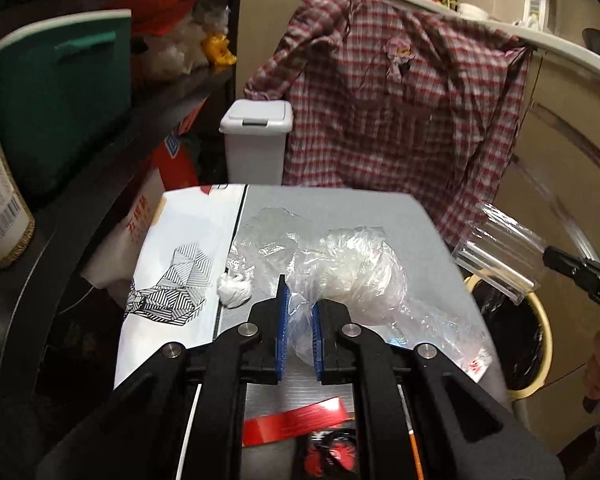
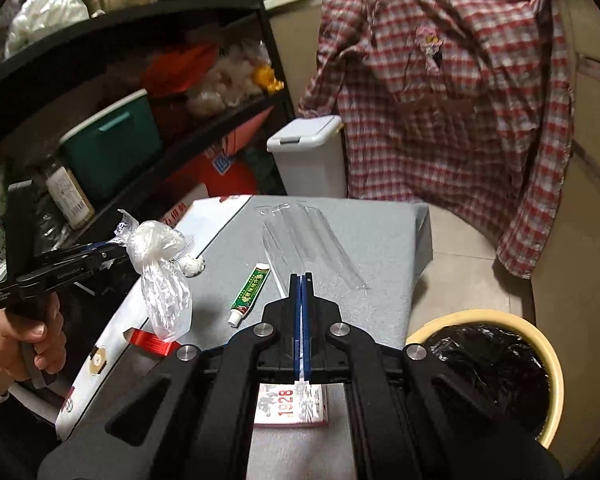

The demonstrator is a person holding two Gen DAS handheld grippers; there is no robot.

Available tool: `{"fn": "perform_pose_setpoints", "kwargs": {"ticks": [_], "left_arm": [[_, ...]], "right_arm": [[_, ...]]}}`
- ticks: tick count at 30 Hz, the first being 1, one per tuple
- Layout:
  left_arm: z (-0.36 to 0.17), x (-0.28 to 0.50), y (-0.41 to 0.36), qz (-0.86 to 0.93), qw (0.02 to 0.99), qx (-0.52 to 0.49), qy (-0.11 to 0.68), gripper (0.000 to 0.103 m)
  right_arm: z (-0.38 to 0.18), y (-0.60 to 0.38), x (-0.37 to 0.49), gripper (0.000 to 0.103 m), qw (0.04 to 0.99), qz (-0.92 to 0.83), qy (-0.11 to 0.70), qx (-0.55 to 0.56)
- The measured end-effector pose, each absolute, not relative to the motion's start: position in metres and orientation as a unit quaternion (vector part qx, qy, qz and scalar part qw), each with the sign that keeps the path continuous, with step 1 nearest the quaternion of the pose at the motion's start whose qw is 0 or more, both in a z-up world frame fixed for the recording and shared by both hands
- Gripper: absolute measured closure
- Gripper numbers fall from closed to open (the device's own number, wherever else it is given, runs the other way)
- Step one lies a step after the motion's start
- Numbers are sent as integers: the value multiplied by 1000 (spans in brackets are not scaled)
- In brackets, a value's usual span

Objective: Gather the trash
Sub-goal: 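Carry the clear plastic bag and red carton over the bin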

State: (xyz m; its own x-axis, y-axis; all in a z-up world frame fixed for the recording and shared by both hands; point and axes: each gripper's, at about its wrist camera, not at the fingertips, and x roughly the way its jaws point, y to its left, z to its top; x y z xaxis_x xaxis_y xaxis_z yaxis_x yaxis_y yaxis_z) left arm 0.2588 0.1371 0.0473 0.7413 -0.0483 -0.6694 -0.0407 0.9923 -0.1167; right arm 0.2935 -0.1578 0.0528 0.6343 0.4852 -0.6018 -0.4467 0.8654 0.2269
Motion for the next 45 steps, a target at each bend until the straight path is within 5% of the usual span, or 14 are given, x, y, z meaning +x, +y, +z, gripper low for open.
{"fn": "perform_pose_setpoints", "kwargs": {"ticks": [15, 45], "left_arm": [[86, 229, 85, -49, 944, -76, 317, 93], [80, 237, -79, -125, 937, -34, 324, 93]], "right_arm": [[99, -218, 231, 102, 935, 214, 279, 58], [79, -330, 210, 102, 953, 100, 272, 93]]}}
